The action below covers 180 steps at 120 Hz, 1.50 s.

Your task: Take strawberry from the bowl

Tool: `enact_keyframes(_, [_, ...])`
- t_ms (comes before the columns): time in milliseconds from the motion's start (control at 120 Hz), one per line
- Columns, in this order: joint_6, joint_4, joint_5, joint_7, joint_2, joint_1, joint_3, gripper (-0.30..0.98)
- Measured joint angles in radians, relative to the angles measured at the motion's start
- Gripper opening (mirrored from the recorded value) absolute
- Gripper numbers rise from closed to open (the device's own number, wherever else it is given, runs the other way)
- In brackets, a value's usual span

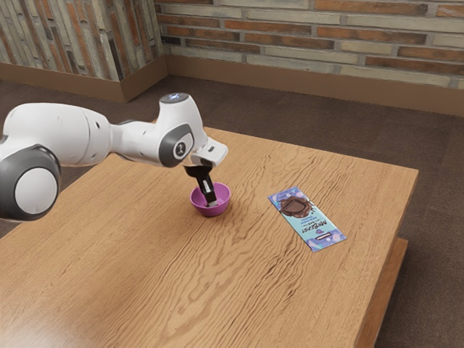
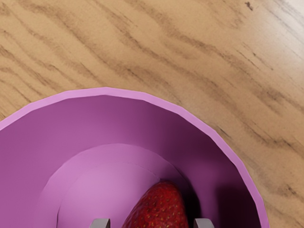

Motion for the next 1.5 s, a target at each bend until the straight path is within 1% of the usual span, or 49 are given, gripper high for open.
enact_keyframes(567, [0.024, 0.007, -0.001, 0.01, 0.029, 0.0, 0.0, 0.16])
enact_keyframes(1133, [0.044, 0.003, 0.004, 0.012, 0.033, -0.009, 0.002, 0.11])
enact_keyframes(1233, [0.046, -0.02, 0.011, 0.008, -0.014, -0.013, 0.002, 0.1])
enact_keyframes(1383, [0.043, -0.131, 0.017, -0.003, -0.198, -0.009, 0.001, 0.09])
enact_keyframes(1433, [0.038, -0.156, 0.017, -0.007, -0.242, -0.049, 0.0, 0.08])
enact_keyframes(1500, [0.033, -0.167, 0.015, -0.017, -0.249, -0.141, -0.008, 0.08])
